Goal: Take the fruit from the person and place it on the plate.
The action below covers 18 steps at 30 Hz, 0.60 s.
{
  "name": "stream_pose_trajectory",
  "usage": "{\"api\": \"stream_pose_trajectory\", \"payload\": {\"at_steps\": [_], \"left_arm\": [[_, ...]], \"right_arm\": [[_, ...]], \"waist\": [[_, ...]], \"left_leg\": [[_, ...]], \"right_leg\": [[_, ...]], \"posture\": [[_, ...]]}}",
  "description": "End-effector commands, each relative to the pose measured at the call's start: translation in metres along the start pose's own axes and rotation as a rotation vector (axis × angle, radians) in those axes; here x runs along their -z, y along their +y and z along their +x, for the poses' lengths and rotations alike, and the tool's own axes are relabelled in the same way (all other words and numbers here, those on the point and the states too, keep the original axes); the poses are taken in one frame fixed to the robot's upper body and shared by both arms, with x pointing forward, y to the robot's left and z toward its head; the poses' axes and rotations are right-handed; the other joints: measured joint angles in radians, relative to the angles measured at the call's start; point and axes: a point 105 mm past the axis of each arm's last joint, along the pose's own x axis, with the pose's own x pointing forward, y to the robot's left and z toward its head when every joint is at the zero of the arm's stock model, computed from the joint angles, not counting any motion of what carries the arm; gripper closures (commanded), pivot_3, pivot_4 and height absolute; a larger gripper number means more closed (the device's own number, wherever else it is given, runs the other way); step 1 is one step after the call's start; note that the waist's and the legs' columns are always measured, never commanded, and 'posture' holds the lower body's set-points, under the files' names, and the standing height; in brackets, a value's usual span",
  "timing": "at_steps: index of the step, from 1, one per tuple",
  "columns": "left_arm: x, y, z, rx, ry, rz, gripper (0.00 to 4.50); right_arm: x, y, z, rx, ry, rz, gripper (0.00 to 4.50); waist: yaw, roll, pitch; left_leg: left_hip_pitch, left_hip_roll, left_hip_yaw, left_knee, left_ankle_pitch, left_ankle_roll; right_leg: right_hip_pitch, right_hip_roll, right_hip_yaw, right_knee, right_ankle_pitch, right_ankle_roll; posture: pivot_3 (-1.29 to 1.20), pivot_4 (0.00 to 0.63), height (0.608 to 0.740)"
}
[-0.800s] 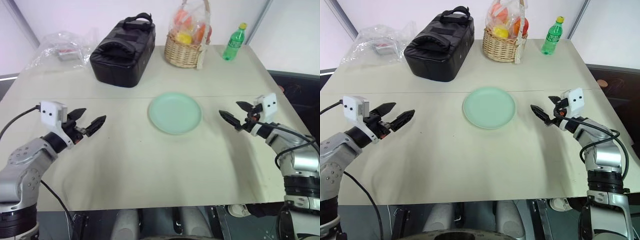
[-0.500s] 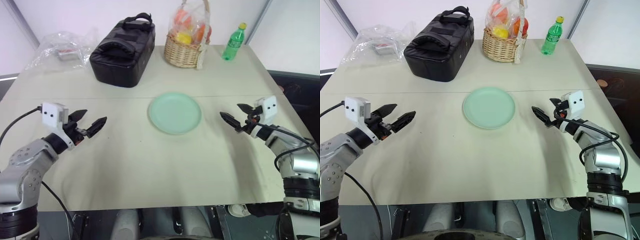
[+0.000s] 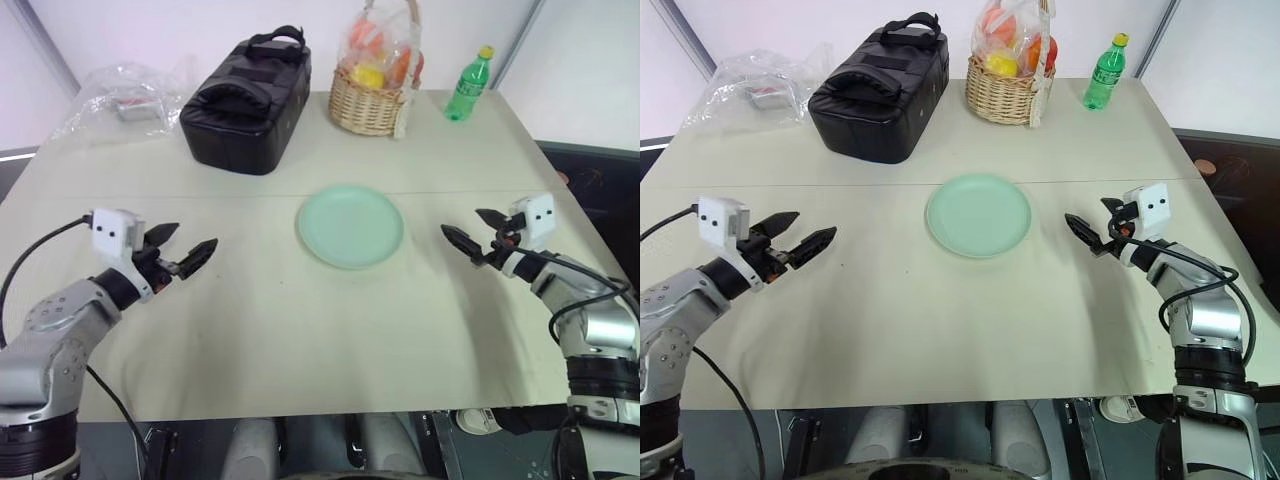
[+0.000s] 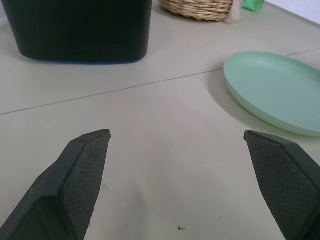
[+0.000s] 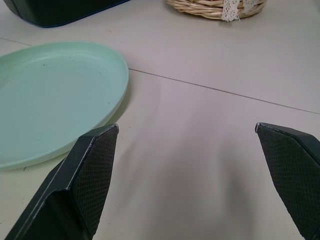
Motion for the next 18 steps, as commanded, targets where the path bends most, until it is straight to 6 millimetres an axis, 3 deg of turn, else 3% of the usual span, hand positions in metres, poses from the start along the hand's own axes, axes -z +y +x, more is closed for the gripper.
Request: {"api": "stream_pose_trajectory", "payload": {"at_steps": [1, 18], "left_arm": [[-0.0120, -0.0033, -0.0017, 0.003, -0.038, 0.044, 0.02], [-0.0160, -0.0017, -0.0006, -0.006, -0.055, 0.048, 0.02]], "right_arm": [[-0.0104, -0.0029, -0.0030, 0.011, -0.040, -0.021, 0.00], [-0.0113, -0.0027, -0.0002, 0.006, -0.043, -0.024, 0.00]], "waist": [[0.000, 0.000, 0.000], [0.000, 0.000, 0.000]], "left_leg": [[0.000, 0.000, 0.000, 0.000, 0.000, 0.000], [0.000, 0.000, 0.000, 0.000, 0.000, 0.000]], "right_leg": [[0.000, 0.000, 0.000, 0.000, 0.000, 0.000], [0.000, 0.000, 0.000, 0.000, 0.000, 0.000]], "posture": [[0.00, 0.150, 0.740], [0.00, 0.150, 0.740]]}}
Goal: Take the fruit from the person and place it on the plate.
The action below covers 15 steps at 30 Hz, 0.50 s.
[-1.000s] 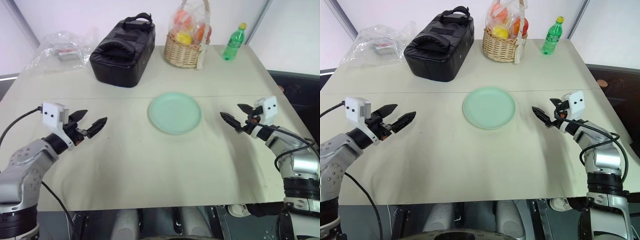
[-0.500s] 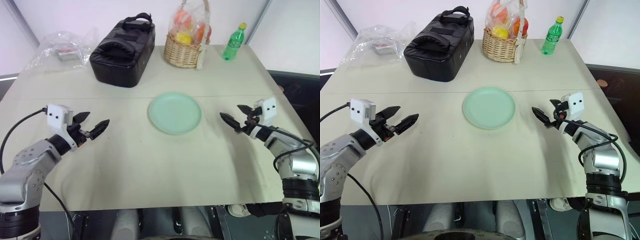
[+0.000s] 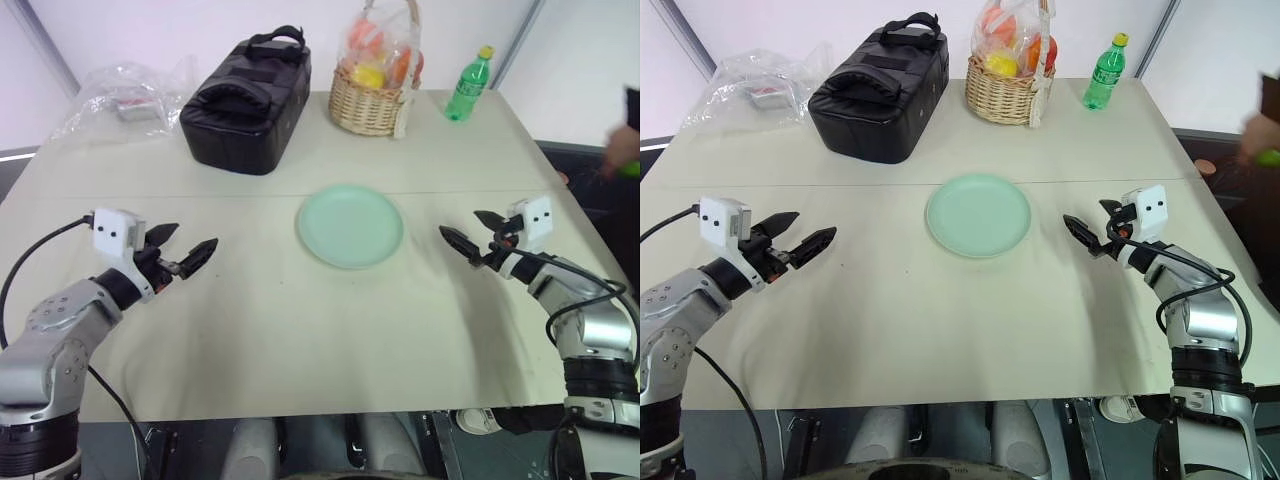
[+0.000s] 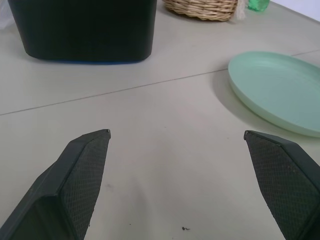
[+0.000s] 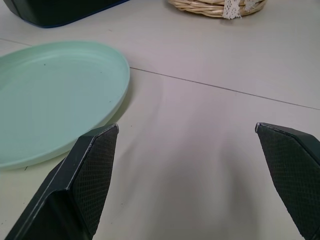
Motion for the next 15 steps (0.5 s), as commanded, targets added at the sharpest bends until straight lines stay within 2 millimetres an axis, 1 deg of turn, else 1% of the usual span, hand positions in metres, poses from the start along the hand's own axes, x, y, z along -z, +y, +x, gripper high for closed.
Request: {"api": "stream_pose_trajectory", "payload": {"at_steps": [1, 11, 14, 15], "left_arm": [[-0.016, -0.003, -0.001, 0.008, -0.056, 0.042, 0.02], [-0.022, 0.001, -0.001, -0.004, -0.071, 0.052, 0.02], [-0.028, 0.002, 0.000, -0.005, -0.083, 0.061, 0.02], [-0.033, 0.001, 0.000, 0.002, -0.095, 0.068, 0.02]], "right_arm": [[-0.013, -0.003, 0.000, 0.007, -0.043, -0.027, 0.00], [-0.012, -0.002, 0.002, 0.007, -0.044, -0.027, 0.00], [-0.012, -0.002, 0.002, 0.009, -0.045, -0.026, 0.00], [-0.012, -0.002, 0.002, 0.010, -0.044, -0.026, 0.00]], "waist": [[0.000, 0.000, 0.000], [0.000, 0.000, 0.000], [0.001, 0.000, 0.000], [0.001, 0.000, 0.000]], "left_leg": [[0.000, 0.000, 0.000, 0.000, 0.000, 0.000], [0.000, 0.000, 0.000, 0.000, 0.000, 0.000], [0.000, 0.000, 0.000, 0.000, 0.000, 0.000], [0.000, 0.000, 0.000, 0.000, 0.000, 0.000]], "right_leg": [[0.000, 0.000, 0.000, 0.000, 0.000, 0.000], [0.000, 0.000, 0.000, 0.000, 0.000, 0.000], [0.000, 0.000, 0.000, 0.000, 0.000, 0.000], [0.000, 0.000, 0.000, 0.000, 0.000, 0.000]], "posture": [[0.00, 0.150, 0.740], [0.00, 0.150, 0.740], [0.00, 0.150, 0.740], [0.00, 0.150, 0.740]]}}
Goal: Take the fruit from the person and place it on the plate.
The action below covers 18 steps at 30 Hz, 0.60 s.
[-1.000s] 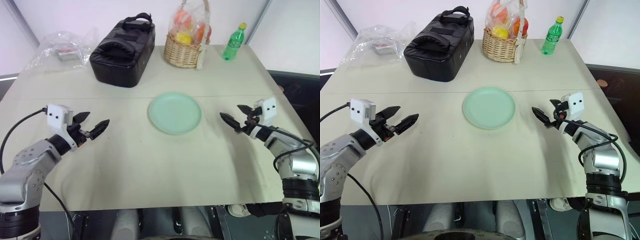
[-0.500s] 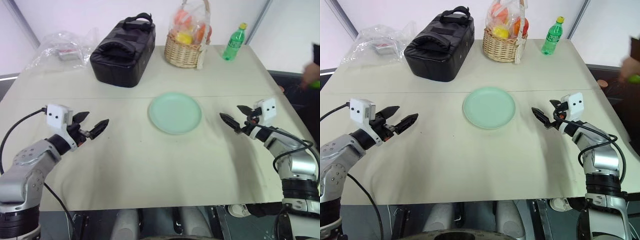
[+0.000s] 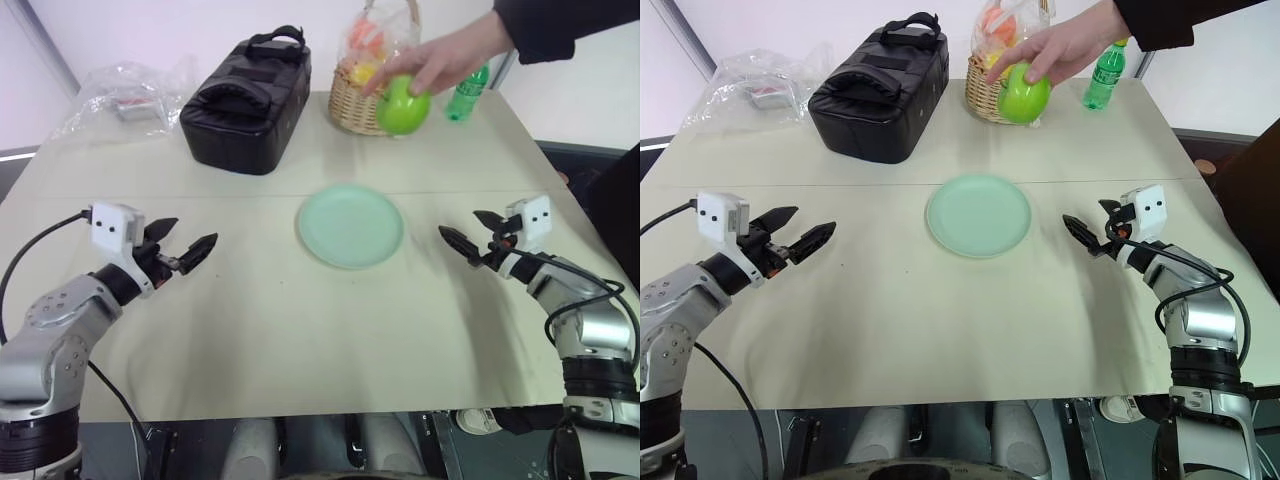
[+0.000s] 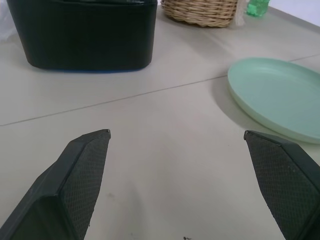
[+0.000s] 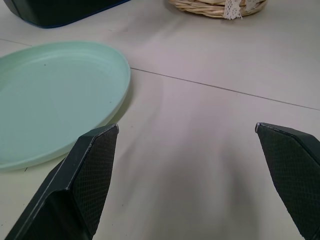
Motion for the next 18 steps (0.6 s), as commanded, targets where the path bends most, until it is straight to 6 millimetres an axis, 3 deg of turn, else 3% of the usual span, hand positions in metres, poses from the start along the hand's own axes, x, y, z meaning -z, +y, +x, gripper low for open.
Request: {"api": "stream_pose_trajectory", "payload": {"at_steps": [1, 5, 9, 11, 15, 18], "left_arm": [[-0.034, 0.000, -0.002, 0.016, -0.083, 0.083, 0.02], [-0.077, -0.024, -0.004, 0.221, -0.107, 0.191, 0.02], [-0.089, -0.033, -0.012, 0.371, -0.025, 0.227, 0.02], [-0.094, -0.034, -0.014, 0.412, -0.006, 0.219, 0.02], [-0.104, -0.032, -0.014, 0.443, -0.013, 0.222, 0.02], [-0.107, -0.031, -0.008, 0.437, -0.030, 0.222, 0.02]], "right_arm": [[-0.012, -0.002, 0.001, 0.008, -0.047, -0.021, 0.00], [-0.013, -0.002, 0.001, 0.025, -0.063, 0.019, 0.00], [-0.031, 0.007, 0.003, 0.039, -0.149, 0.126, 0.00], [-0.045, 0.019, 0.003, 0.011, -0.200, 0.189, 0.00], [-0.084, 0.065, 0.001, -0.123, -0.317, 0.301, 0.00], [-0.100, 0.077, 0.004, -0.129, -0.352, 0.314, 0.00]], "waist": [[0.000, 0.000, 0.000], [0.001, 0.000, 0.000], [-0.007, 0.002, 0.000], [-0.007, 0.003, 0.001], [-0.004, 0.003, 0.001], [-0.003, 0.003, 0.001]], "left_leg": [[0.000, 0.000, 0.000, 0.000, 0.000, 0.000], [0.000, 0.000, 0.000, 0.000, 0.000, 0.000], [0.000, 0.000, 0.001, 0.000, 0.000, 0.000], [0.000, 0.000, 0.000, -0.001, 0.000, 0.000], [0.001, 0.002, -0.001, -0.001, 0.000, 0.000], [0.001, 0.002, 0.000, -0.001, 0.000, 0.000]], "right_leg": [[0.000, 0.000, 0.000, 0.000, 0.000, 0.000], [0.000, 0.001, 0.000, 0.000, 0.000, 0.000], [0.000, 0.000, 0.001, 0.000, 0.000, 0.000], [-0.001, 0.001, 0.001, 0.000, 0.000, 0.000], [-0.001, 0.003, 0.000, 0.001, 0.000, 0.000], [-0.001, 0.003, 0.001, 0.001, 0.000, 0.000]], "posture": [[0.00, 0.150, 0.740], [0.00, 0.150, 0.740], [0.00, 0.150, 0.740], [0.00, 0.150, 0.740], [0.00, 0.150, 0.740], [0.00, 0.150, 0.740]]}}
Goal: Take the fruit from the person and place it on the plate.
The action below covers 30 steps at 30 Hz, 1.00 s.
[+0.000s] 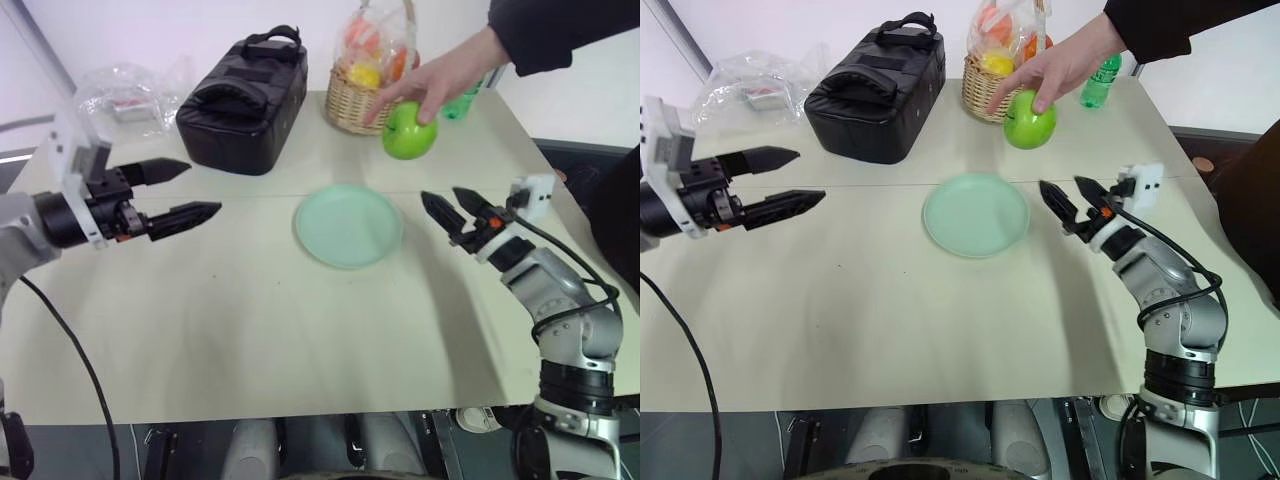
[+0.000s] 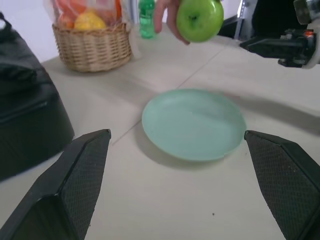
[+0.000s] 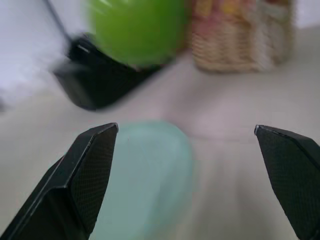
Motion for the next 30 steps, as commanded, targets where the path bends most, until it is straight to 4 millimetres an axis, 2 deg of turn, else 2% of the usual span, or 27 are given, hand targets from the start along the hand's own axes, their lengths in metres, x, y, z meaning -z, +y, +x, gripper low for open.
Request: {"api": "stream_pose_trajectory", "payload": {"at_steps": [1, 5, 10, 25, 28, 30], "left_arm": [[-0.007, 0.003, 0.003, -0.004, -0.023, 0.025, 0.02], [-0.004, 0.002, 0.010, -0.013, -0.038, 0.019, 0.02], [-0.003, 0.001, 0.012, -0.035, -0.065, 0.005, 0.02], [0.007, -0.001, 0.004, -0.114, -0.063, -0.009, 0.02], [0.008, -0.001, 0.002, -0.122, -0.062, -0.010, 0.00], [0.008, -0.001, 0.002, -0.125, -0.062, -0.011, 0.00]], "right_arm": [[-0.025, 0.019, 0.006, -0.027, -0.072, -0.017, 0.00], [-0.034, 0.025, 0.018, -0.058, -0.080, -0.046, 0.00], [-0.036, 0.012, 0.031, -0.035, -0.071, -0.084, 0.00], [-0.038, 0.018, 0.075, -0.070, -0.107, -0.064, 0.00], [-0.039, 0.015, 0.076, -0.057, -0.112, -0.069, 0.86], [-0.040, 0.015, 0.076, -0.057, -0.115, -0.072, 1.61]], "waist": [[0.003, 0.000, 0.000], [0.004, 0.000, 0.000], [0.001, 0.000, 0.000], [-0.002, 0.000, 0.000], [0.000, 0.000, 0.000], [0.000, 0.000, 0.000]], "left_leg": [[0.000, 0.000, 0.000, 0.000, 0.000, 0.000], [-0.001, -0.001, 0.000, 0.000, 0.000, 0.000], [-0.001, -0.001, 0.000, 0.000, 0.000, 0.000], [-0.001, 0.000, 0.000, 0.000, 0.000, 0.000], [-0.001, -0.001, 0.000, 0.000, 0.000, 0.000], [-0.001, -0.001, 0.000, 0.000, 0.000, 0.000]], "right_leg": [[0.000, 0.000, 0.000, 0.000, 0.000, 0.000], [0.000, -0.001, 0.000, -0.001, 0.000, 0.000], [0.000, -0.001, 0.000, -0.001, 0.000, 0.000], [0.000, -0.001, 0.000, 0.000, 0.000, 0.000], [0.000, -0.001, 0.000, 0.000, 0.000, 0.000], [0.000, -0.001, 0.000, 0.000, 0.000, 0.000]], "posture": [[0.00, 0.150, 0.740], [0.00, 0.150, 0.740], [0.00, 0.150, 0.740], [0.00, 0.150, 0.740], [0.00, 0.150, 0.740], [0.00, 0.150, 0.740]]}}
